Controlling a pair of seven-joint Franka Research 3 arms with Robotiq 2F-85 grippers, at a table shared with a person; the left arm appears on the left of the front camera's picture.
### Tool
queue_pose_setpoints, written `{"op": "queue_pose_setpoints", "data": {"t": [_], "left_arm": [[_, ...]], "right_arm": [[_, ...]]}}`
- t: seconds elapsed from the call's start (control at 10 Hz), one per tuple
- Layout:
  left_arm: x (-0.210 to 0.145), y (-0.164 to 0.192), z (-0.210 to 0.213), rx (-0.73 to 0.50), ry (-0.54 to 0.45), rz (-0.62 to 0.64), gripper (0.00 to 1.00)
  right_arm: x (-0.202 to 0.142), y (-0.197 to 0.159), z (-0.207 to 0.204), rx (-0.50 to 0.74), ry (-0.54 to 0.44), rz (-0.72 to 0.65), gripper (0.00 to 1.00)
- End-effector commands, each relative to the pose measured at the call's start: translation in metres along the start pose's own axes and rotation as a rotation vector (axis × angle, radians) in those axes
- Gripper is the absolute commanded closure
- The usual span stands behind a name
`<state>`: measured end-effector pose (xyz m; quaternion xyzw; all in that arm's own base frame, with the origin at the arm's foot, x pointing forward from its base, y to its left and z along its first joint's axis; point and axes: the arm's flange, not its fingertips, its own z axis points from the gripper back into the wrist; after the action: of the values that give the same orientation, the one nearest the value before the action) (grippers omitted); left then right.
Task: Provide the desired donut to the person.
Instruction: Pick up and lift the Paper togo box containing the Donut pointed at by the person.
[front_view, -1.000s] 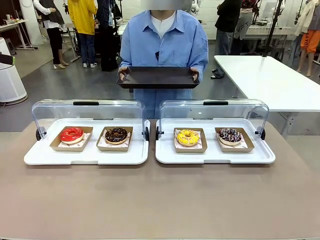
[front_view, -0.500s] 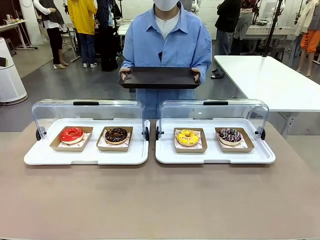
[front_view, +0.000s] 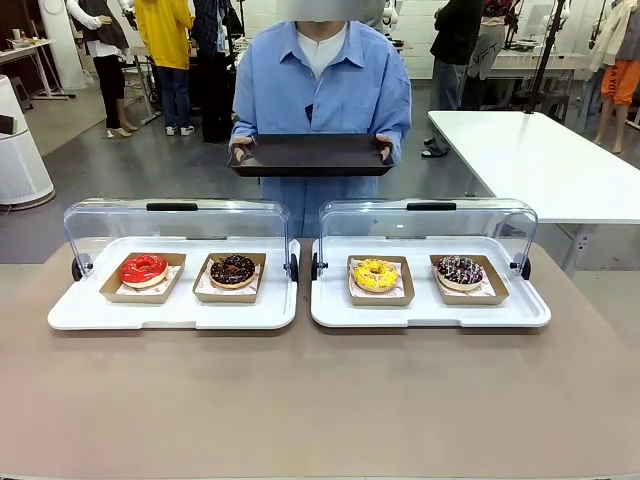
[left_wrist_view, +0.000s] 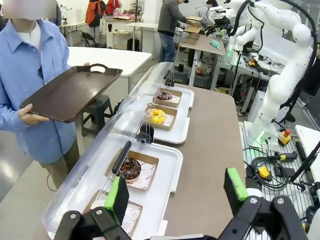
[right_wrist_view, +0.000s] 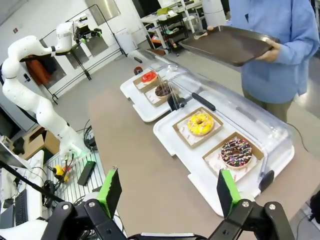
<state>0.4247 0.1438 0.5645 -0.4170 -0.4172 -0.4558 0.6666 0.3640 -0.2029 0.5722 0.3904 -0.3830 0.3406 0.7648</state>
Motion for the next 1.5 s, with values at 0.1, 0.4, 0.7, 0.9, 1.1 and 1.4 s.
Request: {"op": "queue_pose_setpoints", "data": {"t": [0.1,0.4,0.7,0.9,1.1,1.4], "left_arm": [[0.0007,-0.0002,0.0007,0.000,-0.007,-0.003,0.00],[0.0007,-0.0002,0.0007,0.000,-0.007,-0.003,0.00],[0.0007,-0.0002,0.0007,0.000,-0.007,-0.003,0.00],[0.0007,-0.0002,0.0007,0.000,-0.007,-0.003,0.00],[0.0007,-0.0002,0.0007,0.000,-0.007,-0.003,0.00],[0.0007,-0.0002,0.0007,0.000,-0.007,-0.003,0.00]], "right_arm": [[0.0010,-0.0015,0.0010,-0.004,0.001,0.007,0.00],[0.0010,-0.0015,0.0010,-0.004,0.001,0.007,0.00],[0.0010,-0.0015,0.0010,-0.004,0.001,0.007,0.00],[0.0010,-0.0015,0.0010,-0.004,0.001,0.007,0.00],[0.0010,-0.0015,0.0010,-0.004,0.001,0.007,0.00],[0.0010,-0.0015,0.0010,-0.004,0.001,0.007,0.00]]}}
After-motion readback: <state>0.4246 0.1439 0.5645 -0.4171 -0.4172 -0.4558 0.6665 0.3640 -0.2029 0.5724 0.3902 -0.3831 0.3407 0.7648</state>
